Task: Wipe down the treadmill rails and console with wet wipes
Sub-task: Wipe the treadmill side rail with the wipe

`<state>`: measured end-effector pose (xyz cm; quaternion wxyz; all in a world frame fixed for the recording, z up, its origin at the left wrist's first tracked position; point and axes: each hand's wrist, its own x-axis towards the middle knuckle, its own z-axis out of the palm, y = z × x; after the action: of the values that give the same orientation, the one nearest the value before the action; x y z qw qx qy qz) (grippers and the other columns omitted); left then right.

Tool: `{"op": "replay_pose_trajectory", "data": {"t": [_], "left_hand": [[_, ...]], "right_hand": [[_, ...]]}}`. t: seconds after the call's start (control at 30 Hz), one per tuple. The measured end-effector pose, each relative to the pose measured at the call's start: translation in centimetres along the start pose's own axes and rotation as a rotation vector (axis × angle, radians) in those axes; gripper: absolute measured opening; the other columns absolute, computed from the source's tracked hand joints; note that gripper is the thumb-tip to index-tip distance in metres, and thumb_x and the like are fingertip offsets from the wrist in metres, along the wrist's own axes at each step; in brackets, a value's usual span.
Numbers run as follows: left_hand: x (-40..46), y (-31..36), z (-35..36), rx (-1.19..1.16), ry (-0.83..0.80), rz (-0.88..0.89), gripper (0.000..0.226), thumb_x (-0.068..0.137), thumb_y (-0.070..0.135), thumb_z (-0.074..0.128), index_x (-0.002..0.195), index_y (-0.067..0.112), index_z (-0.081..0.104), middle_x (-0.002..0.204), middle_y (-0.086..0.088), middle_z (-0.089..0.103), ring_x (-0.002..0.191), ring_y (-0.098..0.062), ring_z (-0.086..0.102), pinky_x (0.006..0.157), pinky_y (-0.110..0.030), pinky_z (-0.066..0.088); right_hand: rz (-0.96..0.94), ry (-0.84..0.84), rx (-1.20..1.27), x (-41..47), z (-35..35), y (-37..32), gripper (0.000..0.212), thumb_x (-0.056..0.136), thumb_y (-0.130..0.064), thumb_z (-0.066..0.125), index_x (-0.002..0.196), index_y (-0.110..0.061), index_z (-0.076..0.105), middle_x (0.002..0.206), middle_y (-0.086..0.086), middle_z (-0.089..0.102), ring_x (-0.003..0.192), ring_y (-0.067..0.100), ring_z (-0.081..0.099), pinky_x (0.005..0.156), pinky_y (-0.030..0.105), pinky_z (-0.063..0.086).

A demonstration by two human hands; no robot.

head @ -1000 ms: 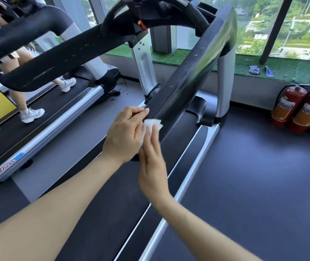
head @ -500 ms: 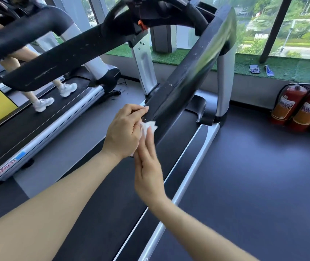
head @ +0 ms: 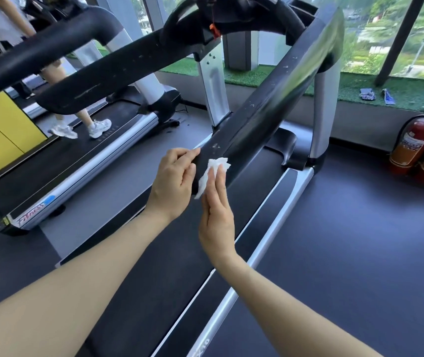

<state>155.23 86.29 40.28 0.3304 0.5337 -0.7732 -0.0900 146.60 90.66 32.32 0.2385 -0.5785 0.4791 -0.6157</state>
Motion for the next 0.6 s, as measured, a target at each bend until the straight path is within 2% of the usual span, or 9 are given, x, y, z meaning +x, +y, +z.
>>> {"op": "replay_pose_trajectory", "data": {"t": [0.07, 0.13, 0.23, 0.33, 0.4, 0.5, 0.57, 0.6], "left_hand": [[-0.4, 0.1, 0.1, 0.002, 0.011, 0.003, 0.039, 0.097, 0.015, 0.039, 0.133, 0.009, 0.053, 0.119, -0.001, 0.048, 0.115, -0.021, 0.047, 0.097, -0.013, 0.028], [-0.9, 0.2, 0.2, -0.004, 0.020, -0.007, 0.038, 0.098, 0.010, 0.042, 0.135, 0.008, 0.051, 0.118, 0.003, 0.044, 0.116, -0.019, 0.045, 0.095, -0.004, 0.024], [-1.1, 0.1, 0.4, -0.011, 0.015, -0.018, 0.039, 0.098, 0.005, 0.044, 0.136, 0.007, 0.049, 0.119, 0.002, 0.043, 0.118, -0.019, 0.044, 0.094, -0.002, 0.022], [-1.3, 0.3, 0.3, 0.016, 0.031, -0.024, 0.039, 0.097, 0.005, 0.045, 0.135, 0.005, 0.050, 0.122, -0.006, 0.048, 0.118, -0.023, 0.045, 0.097, -0.017, 0.029], [-1.6, 0.6, 0.2, 0.057, 0.073, 0.004, 0.037, 0.095, 0.004, 0.046, 0.132, 0.004, 0.053, 0.121, -0.009, 0.050, 0.115, -0.025, 0.047, 0.097, -0.023, 0.032], [-1.9, 1.7, -0.2, 0.105, 0.085, 0.115, 0.042, 0.086, 0.002, 0.044, 0.125, 0.006, 0.059, 0.119, -0.009, 0.053, 0.110, -0.020, 0.047, 0.096, -0.026, 0.037], [-2.0, 2.8, -0.5, 0.082, -0.007, 0.177, 0.052, 0.078, -0.006, 0.045, 0.126, 0.010, 0.059, 0.123, -0.004, 0.053, 0.110, -0.015, 0.049, 0.095, -0.024, 0.039], [-2.0, 3.4, -0.6, 0.050, -0.083, 0.185, 0.056, 0.077, -0.008, 0.047, 0.128, 0.012, 0.057, 0.126, 0.000, 0.052, 0.111, -0.012, 0.049, 0.095, -0.021, 0.038]], "right_hand": [[-0.034, 0.020, -0.017, -0.5, 0.0, 0.6, 0.066, 0.091, 0.014, 0.044, 0.146, -0.016, 0.024, 0.156, -0.006, 0.018, 0.143, 0.003, 0.017, 0.114, 0.025, 0.027], [-0.073, 0.042, -0.060, -1.2, -0.2, 1.3, 0.075, 0.083, 0.022, 0.047, 0.145, -0.017, 0.030, 0.154, -0.011, 0.023, 0.140, 0.006, 0.027, 0.111, 0.027, 0.033], [-0.067, -0.003, -0.169, -2.6, -1.2, 2.0, 0.080, 0.074, 0.024, 0.044, 0.140, -0.020, 0.045, 0.149, -0.013, 0.031, 0.133, 0.000, 0.035, 0.105, 0.008, 0.030], [0.059, -0.130, -0.194, -3.8, -3.2, 2.2, 0.076, 0.075, 0.023, 0.040, 0.136, -0.022, 0.052, 0.145, -0.020, 0.034, 0.126, -0.006, 0.037, 0.097, -0.002, 0.026], [0.131, -0.165, -0.104, -3.7, -4.6, 1.7, 0.066, 0.083, 0.019, 0.040, 0.133, -0.023, 0.055, 0.141, -0.016, 0.045, 0.122, -0.008, 0.043, 0.098, 0.003, 0.029], [0.194, -0.176, 0.010, -1.5, -6.8, 0.1, 0.048, 0.089, 0.014, 0.041, 0.120, -0.014, 0.065, 0.113, -0.008, 0.064, 0.100, -0.011, 0.056, 0.093, 0.009, 0.039], [0.259, -0.226, 0.078, 0.5, -8.2, -0.7, 0.037, 0.090, 0.006, 0.045, 0.108, -0.015, 0.069, 0.098, -0.006, 0.068, 0.089, -0.003, 0.061, 0.090, 0.026, 0.050], [0.277, -0.235, 0.109, 1.4, -8.9, -1.1, 0.032, 0.089, 0.001, 0.047, 0.101, -0.019, 0.068, 0.093, -0.003, 0.069, 0.087, 0.008, 0.064, 0.087, 0.036, 0.053]]}}
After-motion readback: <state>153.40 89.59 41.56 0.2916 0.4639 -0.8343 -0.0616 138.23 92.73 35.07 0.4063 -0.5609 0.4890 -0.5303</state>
